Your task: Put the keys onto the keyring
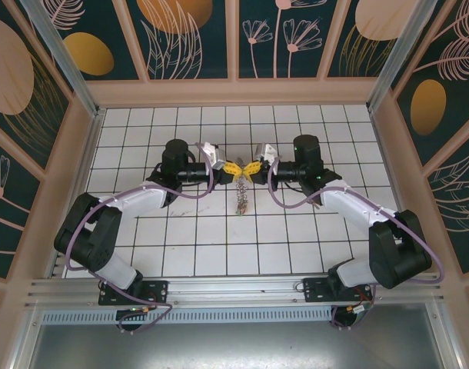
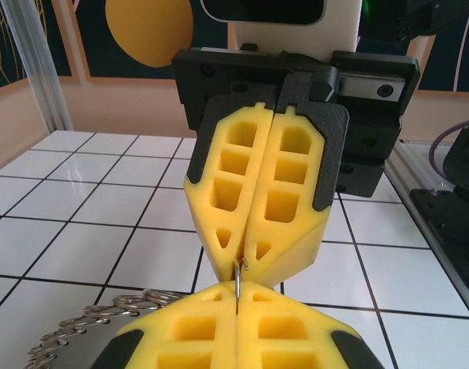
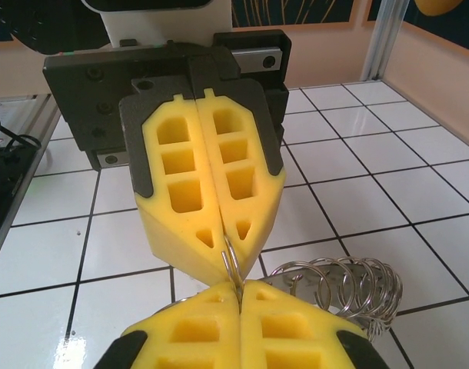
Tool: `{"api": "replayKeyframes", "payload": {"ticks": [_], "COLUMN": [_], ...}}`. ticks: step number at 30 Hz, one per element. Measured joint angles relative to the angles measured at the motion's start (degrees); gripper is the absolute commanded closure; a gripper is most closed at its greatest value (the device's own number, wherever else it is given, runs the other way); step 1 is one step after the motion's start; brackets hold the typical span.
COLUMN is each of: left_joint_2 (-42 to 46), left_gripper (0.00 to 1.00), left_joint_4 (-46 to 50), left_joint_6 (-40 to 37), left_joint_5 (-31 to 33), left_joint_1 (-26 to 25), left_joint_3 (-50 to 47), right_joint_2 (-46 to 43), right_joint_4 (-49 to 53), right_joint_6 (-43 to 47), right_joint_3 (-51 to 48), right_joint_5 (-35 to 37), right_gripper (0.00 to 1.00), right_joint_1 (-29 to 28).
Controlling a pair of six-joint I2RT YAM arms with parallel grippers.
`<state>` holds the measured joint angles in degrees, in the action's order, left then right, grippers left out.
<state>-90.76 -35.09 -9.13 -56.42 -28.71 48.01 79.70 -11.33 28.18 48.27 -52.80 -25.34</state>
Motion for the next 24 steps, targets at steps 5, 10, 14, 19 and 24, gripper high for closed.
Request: {"api": "replayKeyframes", "payload": {"ticks": [5,10,14,19,24], "left_joint_2": [0.0,0.0,-0.2,-0.5,-0.5], "left_gripper": [0.85,0.84,0.84,0.88,0.93], "left_joint_4": [9.1,15.9,26.3,34.0,36.7], "left_joint_6": [-5.9,-10.8,-17.0,-22.0,-24.0], "left_joint_5": [0.6,1.5,4.0,5.9,7.1], "left_joint_1": [0.0,-0.1,-0.2,-0.2,-0.2], "left_joint_3": [3.5,6.0,9.8,13.7,14.1], "right_joint_2": [0.3,0.4,1.2,1.4,2.6], "right_joint_4": [5.4,8.8,13.4,17.3,21.2], "right_joint_6": [1.4,3.0,5.2,7.1,8.2], "right_joint_3": [2.3,3.8,6.2,8.7,11.0], "right_joint_5": [1.4,2.9,6.2,9.8,12.2], "right_gripper": [1.00,1.00,1.00,1.00,1.00], "right_joint_1": [-0.3,-0.5,-1.9,-2.8,-3.9]}}
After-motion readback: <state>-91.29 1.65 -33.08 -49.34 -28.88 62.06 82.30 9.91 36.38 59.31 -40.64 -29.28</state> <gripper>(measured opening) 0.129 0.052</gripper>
